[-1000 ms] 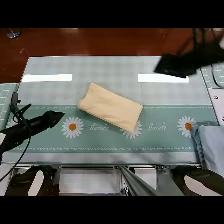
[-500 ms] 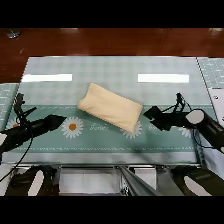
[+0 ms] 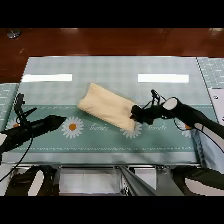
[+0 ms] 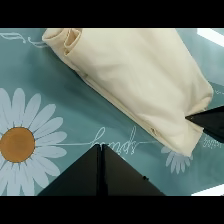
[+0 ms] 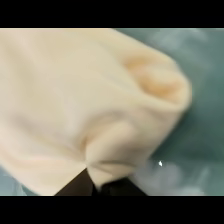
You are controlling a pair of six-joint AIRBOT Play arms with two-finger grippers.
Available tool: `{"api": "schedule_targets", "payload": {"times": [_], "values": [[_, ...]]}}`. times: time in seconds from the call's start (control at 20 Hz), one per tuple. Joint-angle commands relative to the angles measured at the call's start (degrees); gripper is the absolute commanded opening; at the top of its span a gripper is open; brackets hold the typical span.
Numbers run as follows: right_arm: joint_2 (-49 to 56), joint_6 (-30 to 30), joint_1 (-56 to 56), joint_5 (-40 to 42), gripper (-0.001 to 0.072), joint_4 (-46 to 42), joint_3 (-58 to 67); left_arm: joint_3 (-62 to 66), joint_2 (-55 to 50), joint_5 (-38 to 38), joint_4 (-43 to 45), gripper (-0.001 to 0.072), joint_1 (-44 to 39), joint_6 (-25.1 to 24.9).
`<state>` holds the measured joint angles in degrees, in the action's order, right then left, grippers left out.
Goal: Fold the shirts.
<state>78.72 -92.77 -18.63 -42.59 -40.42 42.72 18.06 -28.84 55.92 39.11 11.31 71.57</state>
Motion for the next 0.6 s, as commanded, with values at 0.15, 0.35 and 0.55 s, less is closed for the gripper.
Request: {"api": "schedule_targets", "payload": {"times": [0.15,0.35,0.55], "values": [[3.3,0.9,1.4,-15.0,0.0019,-11.5,28.5,0.0,0.0,0.0,0.1,0.0031,0.0,0.0],[3.3,-2.7,9.4,-30.9,0.002,-21.2,50.1,0.0,0.0,0.1,0.1,0.0032,0.0,0.0],[2.9,-4.5,20.6,-47.1,0.0019,-28.3,65.5,0.0,0.0,0.1,0.1,0.0032,0.0,-0.8]]}}
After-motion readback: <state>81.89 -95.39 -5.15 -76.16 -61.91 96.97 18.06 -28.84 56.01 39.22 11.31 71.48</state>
